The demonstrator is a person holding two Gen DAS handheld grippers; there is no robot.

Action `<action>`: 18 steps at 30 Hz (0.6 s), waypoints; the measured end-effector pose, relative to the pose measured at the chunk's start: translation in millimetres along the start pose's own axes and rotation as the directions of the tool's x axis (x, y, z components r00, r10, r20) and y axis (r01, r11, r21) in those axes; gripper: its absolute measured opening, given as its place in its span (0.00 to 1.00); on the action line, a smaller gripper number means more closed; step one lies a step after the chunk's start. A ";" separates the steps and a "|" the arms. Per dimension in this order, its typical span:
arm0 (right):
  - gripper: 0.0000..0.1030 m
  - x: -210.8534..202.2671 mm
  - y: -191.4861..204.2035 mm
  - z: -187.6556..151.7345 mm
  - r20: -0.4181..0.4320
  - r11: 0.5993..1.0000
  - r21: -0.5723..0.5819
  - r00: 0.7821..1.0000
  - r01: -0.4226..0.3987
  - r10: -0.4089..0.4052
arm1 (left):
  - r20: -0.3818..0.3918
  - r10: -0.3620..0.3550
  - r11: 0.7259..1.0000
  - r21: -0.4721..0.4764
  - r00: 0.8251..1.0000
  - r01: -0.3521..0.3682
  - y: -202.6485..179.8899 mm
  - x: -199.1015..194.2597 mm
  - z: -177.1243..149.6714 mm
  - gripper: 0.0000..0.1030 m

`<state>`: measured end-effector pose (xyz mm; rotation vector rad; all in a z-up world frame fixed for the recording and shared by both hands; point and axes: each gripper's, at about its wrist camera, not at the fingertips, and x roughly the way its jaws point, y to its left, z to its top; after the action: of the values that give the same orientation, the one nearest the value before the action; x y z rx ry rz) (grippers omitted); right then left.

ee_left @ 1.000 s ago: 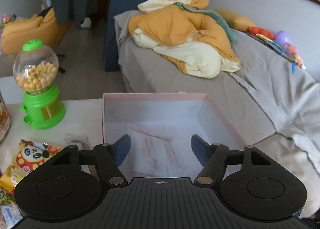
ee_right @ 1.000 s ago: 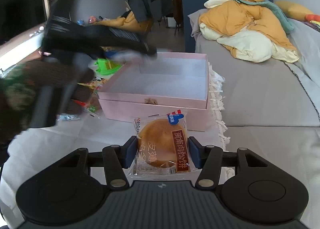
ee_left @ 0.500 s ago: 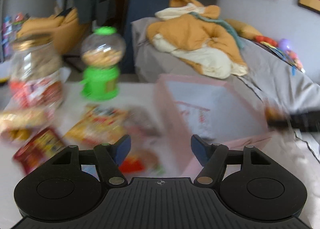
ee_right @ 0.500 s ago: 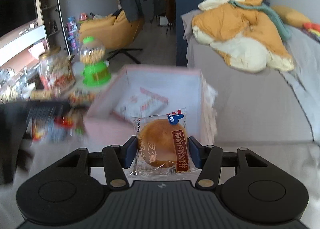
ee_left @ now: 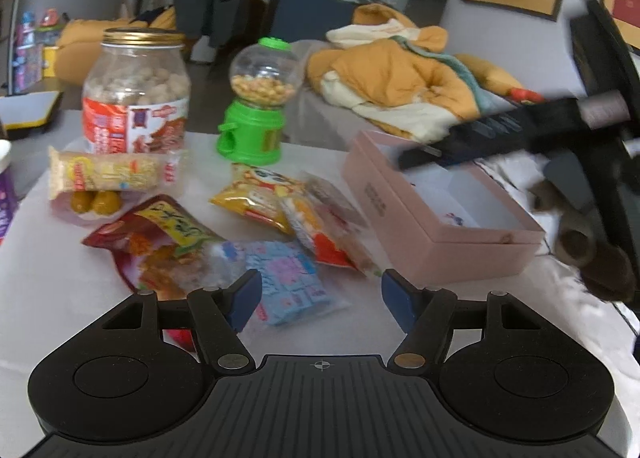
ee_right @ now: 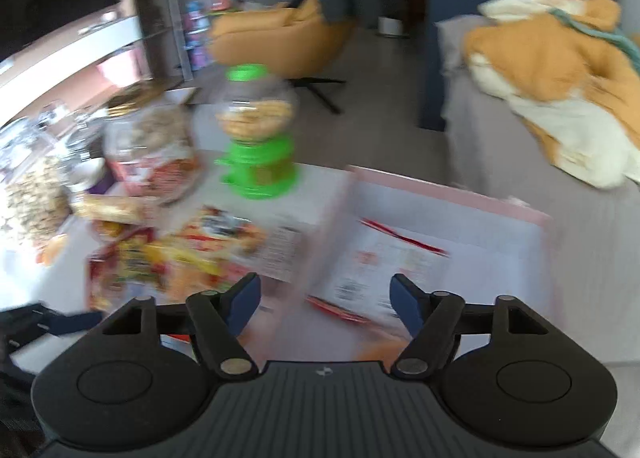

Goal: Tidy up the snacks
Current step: 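Drop the white bag into the pink box with left tool while right tool lowers the bread in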

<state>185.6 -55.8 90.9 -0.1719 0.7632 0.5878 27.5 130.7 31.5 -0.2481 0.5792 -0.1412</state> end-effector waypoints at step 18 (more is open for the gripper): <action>0.20 127.9 97.6 46.4 -0.219 0.907 -0.350 0.921 0.234 -0.323 | 0.020 -0.054 0.996 -0.076 0.998 0.056 25.9 -26.6 -19.2 0.68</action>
<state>232.0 97.3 41.5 -0.6641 0.8872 0.4101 -3.5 157.3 22.9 -0.3390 0.5603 -0.1701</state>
